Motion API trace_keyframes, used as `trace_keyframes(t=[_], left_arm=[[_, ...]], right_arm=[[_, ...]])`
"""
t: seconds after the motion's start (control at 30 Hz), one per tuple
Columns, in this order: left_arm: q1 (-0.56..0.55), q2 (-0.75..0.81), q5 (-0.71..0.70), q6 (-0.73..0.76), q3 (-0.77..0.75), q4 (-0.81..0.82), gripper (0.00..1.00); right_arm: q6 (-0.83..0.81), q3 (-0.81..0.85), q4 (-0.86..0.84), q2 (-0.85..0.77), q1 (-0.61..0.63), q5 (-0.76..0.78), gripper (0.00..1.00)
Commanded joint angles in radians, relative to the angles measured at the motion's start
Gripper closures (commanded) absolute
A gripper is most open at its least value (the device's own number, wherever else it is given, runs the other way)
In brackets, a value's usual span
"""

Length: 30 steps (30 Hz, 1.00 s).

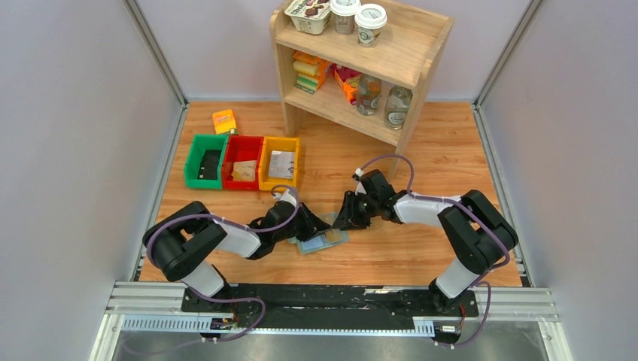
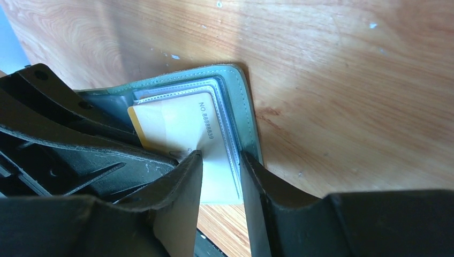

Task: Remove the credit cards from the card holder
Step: Remove the credit card from the card holder.

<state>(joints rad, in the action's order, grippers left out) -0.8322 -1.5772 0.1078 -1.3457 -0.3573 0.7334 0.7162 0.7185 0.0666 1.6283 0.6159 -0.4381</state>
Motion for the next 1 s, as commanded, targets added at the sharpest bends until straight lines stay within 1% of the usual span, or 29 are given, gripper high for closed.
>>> trace_keyframes(t=[0.0,0.27,0.5,0.77,0.9,0.97], left_arm=[[-0.021,0.086,0.004,0.005,0.001,0.092,0.82],[-0.019,0.175,-0.016,-0.007,0.044,0.038,0.83],[-0.019,0.27,-0.065,0.0,0.069,-0.138,0.89],[-0.018,0.322,-0.077,-0.021,0.075,-0.253,0.92],[-0.019,0.371,-0.1,-0.021,0.058,-0.412,0.95],[-0.019,0.408,-0.105,-0.01,0.035,-0.526,0.96]], right_arm=[[0.002,-0.03,0.024,0.065,0.022,0.042,0.61],[0.006,-0.03,0.035,0.074,0.019,0.058,0.61],[0.009,-0.033,0.035,0.074,0.018,0.064,0.61],[0.011,-0.031,0.035,0.073,0.016,0.068,0.61],[0.012,-0.033,0.033,0.071,0.016,0.071,0.61],[0.012,-0.031,0.033,0.068,0.016,0.073,0.61]])
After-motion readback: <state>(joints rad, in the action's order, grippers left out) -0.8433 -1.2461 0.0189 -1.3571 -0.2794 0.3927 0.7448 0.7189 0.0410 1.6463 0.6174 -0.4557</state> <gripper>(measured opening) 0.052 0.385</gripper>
